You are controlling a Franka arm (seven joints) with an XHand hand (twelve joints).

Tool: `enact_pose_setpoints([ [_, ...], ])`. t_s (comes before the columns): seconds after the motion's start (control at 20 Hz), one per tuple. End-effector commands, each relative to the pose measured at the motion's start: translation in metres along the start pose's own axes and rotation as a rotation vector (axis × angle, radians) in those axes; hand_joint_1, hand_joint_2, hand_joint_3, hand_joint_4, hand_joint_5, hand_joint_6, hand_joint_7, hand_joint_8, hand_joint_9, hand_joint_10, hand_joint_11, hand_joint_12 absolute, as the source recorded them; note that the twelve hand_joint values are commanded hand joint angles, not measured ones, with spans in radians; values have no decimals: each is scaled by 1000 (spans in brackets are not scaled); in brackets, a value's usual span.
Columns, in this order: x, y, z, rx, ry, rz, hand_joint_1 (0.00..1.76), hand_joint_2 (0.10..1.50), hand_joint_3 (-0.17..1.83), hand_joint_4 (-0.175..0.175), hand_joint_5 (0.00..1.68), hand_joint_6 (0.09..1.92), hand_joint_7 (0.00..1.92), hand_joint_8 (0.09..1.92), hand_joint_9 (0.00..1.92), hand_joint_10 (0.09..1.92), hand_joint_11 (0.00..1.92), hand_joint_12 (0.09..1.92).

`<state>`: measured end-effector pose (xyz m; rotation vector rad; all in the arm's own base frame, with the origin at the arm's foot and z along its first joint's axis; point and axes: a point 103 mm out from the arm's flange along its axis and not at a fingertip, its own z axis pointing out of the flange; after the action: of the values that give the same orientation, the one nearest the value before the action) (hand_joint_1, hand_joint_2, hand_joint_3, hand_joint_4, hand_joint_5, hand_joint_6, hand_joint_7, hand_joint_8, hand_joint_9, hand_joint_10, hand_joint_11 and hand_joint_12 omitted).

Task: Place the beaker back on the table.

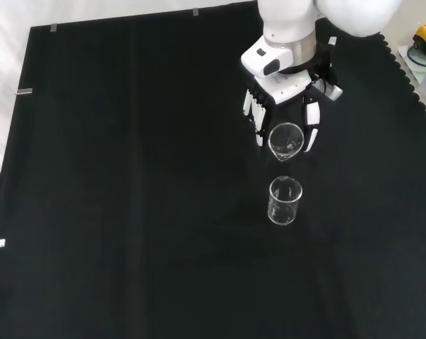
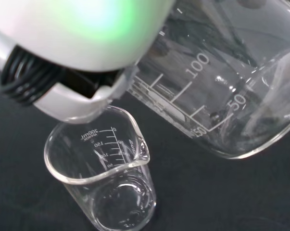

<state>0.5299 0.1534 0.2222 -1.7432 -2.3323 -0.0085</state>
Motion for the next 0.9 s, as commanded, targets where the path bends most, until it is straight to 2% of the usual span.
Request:
enact_pose_setpoints([
  [0.05,-16,-1,10,-46,139,-8,1326,656,547,-175,1460,236,1593,87,1537,87,1081,864],
  [0.2,-20,-2,15,-56,169,-16,1325,656,547,-175,1460,236,1593,87,1537,87,1081,864],
  [0.65,-36,-1,35,-96,315,-73,1326,656,547,-175,1460,236,1593,87,1538,87,1069,861],
  [0.9,-46,-2,45,-114,384,-88,1325,655,547,-175,1460,236,1593,87,1537,87,1069,862],
])
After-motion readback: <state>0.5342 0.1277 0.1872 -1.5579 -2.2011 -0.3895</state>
